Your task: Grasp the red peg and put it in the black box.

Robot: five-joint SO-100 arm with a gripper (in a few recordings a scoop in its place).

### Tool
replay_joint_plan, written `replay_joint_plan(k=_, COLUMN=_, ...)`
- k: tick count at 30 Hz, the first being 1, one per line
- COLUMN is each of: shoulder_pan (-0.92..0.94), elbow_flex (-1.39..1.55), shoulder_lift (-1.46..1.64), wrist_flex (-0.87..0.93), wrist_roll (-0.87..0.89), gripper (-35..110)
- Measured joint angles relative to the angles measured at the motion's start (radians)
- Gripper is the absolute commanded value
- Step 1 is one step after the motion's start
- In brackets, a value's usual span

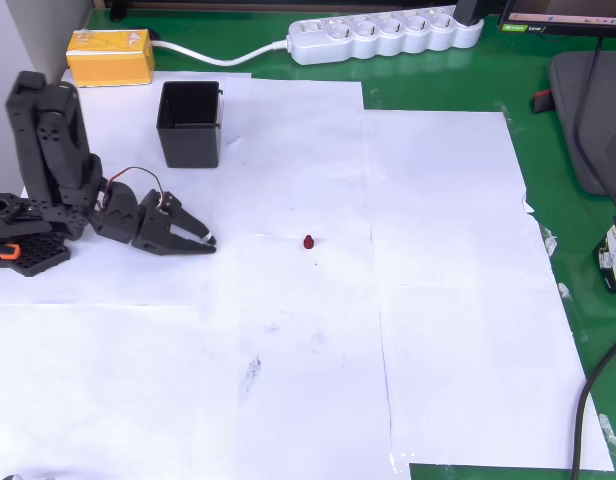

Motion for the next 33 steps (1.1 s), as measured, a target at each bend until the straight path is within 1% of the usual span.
replay_joint_plan(k=3, shoulder_pan=-0.015, elbow_flex=0.038, shoulder_lift=0.028, wrist_flex=-0.005, wrist_roll=-0.023, gripper=0)
replay_joint_plan(k=13, shoulder_pan=-0.035, elbow_flex=0.107, shoulder_lift=0.158, wrist_flex=-0.120, wrist_roll=-0.028, gripper=0)
replay_joint_plan(k=21, shoulder_pan=-0.034, elbow_flex=0.118, shoulder_lift=0.170, wrist_flex=-0.120, wrist_roll=-0.031, gripper=1)
replay_joint_plan(k=25, shoulder_pan=-0.015, elbow_flex=0.135, shoulder_lift=0.192, wrist_flex=-0.121, wrist_roll=-0.063, gripper=2)
replay_joint_plan(k=29, shoulder_pan=-0.014, elbow_flex=0.140, shoulder_lift=0.222, wrist_flex=-0.160, wrist_roll=-0.109, gripper=3)
replay_joint_plan(k=33, shoulder_pan=-0.014, elbow_flex=0.172, shoulder_lift=0.272, wrist_flex=-0.207, wrist_roll=-0.095, gripper=3)
